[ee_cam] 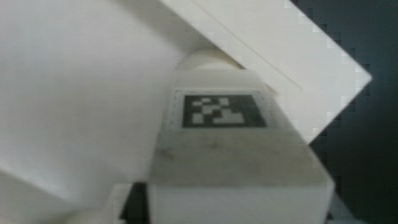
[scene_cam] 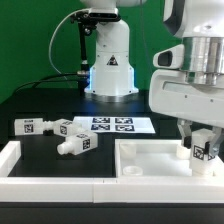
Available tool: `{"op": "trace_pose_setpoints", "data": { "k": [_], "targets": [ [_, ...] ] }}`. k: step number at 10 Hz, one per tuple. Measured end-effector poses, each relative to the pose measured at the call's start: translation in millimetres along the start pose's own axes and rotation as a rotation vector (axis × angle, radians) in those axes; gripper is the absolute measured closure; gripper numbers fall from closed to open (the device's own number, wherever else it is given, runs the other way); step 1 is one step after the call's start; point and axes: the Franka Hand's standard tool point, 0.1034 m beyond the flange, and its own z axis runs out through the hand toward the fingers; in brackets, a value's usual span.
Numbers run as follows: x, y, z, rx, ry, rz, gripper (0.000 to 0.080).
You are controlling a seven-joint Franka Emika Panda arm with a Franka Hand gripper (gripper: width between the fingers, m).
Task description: Assemble one leg
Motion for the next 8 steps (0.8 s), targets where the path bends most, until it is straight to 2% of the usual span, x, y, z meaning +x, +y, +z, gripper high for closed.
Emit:
{"op": "trace_pose_setpoints", "data": {
  "k": [1,3,4,7,8],
  "targets": [
    [2.1,2.9,0.6,0.001,-0.023,0.162,0.0515],
    [0.9,10.8,2.1,0.05,-0.059,0.519,0.0514],
    [0.1,11.5,1.4,0.044,-0.068,0.572,0.0514],
    [0.9,11.0,1.2,0.045,-0.062,0.498,0.0514],
    [2.6,6.7,-2.4,0.047,-0.051,0.246,0.0363]
  ]
}}
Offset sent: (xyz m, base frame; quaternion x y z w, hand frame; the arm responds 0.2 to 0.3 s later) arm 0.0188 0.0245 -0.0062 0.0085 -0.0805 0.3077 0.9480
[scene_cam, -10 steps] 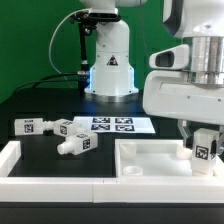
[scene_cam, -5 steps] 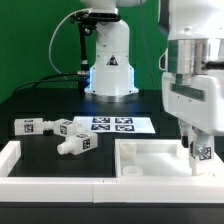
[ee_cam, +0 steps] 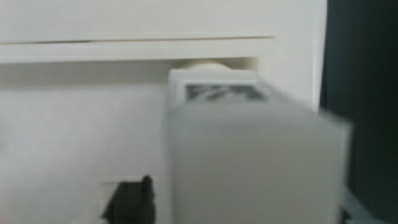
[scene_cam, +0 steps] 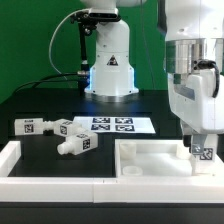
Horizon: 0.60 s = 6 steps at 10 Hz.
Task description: Assemble one leg
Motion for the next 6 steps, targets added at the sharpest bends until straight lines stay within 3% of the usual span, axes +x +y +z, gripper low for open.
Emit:
{"op": "trace_pose_setpoints", "data": {
  "k": [1,4,6],
  "targets": [
    [-0.8,-6.4,-5.2,0.011,-0.006,-0.215,0.0196],
    [-21.7,-12.2,-14.8,0.058,-0.005,-0.452,0.016],
    [-16.2,-11.1,-13.7,0.053,0.003,-0.593,0.0151]
  ]
}}
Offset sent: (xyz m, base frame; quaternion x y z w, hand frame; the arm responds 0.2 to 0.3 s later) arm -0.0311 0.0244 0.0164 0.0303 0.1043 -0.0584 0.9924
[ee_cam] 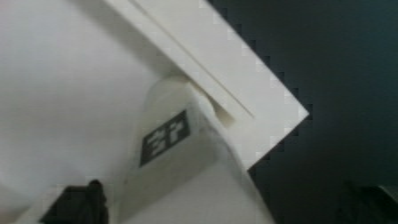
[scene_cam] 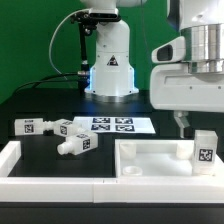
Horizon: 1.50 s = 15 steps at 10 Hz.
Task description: Assemble one leg
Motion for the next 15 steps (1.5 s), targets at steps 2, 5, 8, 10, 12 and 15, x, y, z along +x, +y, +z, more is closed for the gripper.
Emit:
{"op": "trace_pose_setpoints", "data": {
  "k": [2,5,8,10,12,15],
  "targets": [
    [-1.3,-4.0,0.6,-0.036,0.014,-0.368,0.0151],
    [2.6,-1.9,1.8,-0.048,0.019,-0.511,0.0151],
    [2.5,4.0,2.8,-0.055,-0.037,-0.496,0.0151],
    [16.4,11.9,8.9,-0.063,-0.089,-0.519,0.0151],
    [16.4,11.2,8.6,-0.065,-0.082,-0.5,0.0151],
    [16.8,11.6,8.8,-0.068,-0.079,-0.433,0.0437]
  ]
}}
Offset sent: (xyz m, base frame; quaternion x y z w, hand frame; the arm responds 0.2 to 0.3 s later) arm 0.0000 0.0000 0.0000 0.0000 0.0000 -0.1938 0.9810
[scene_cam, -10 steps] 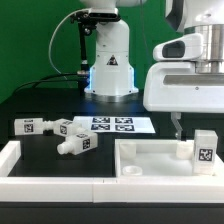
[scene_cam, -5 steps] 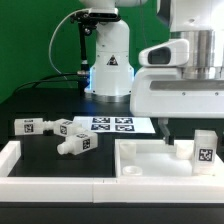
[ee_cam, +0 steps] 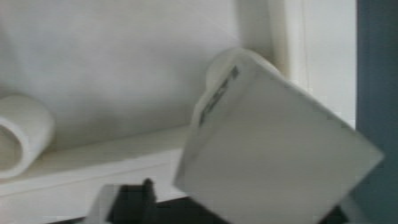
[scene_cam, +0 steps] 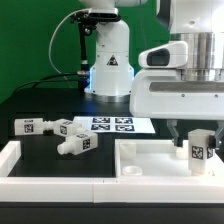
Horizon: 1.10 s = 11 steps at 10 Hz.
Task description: Assemble one leg
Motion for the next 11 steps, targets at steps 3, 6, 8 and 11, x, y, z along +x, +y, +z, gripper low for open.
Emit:
{"op": "trace_pose_setpoints", "data": {
  "k": [3,6,8,11],
  "targets": [
    [0.0,-0.1,0.1,0.0,0.0,0.218,0.0744],
    [-2.5,-3.5,0.4,-0.004,-0.008,0.436,0.0796],
    [-1.5,-2.7,-1.0,-0.004,-0.011,0.402,0.0798],
    [11.9,1.1,-27.5,0.057,-0.049,0.358,0.0786]
  ]
}}
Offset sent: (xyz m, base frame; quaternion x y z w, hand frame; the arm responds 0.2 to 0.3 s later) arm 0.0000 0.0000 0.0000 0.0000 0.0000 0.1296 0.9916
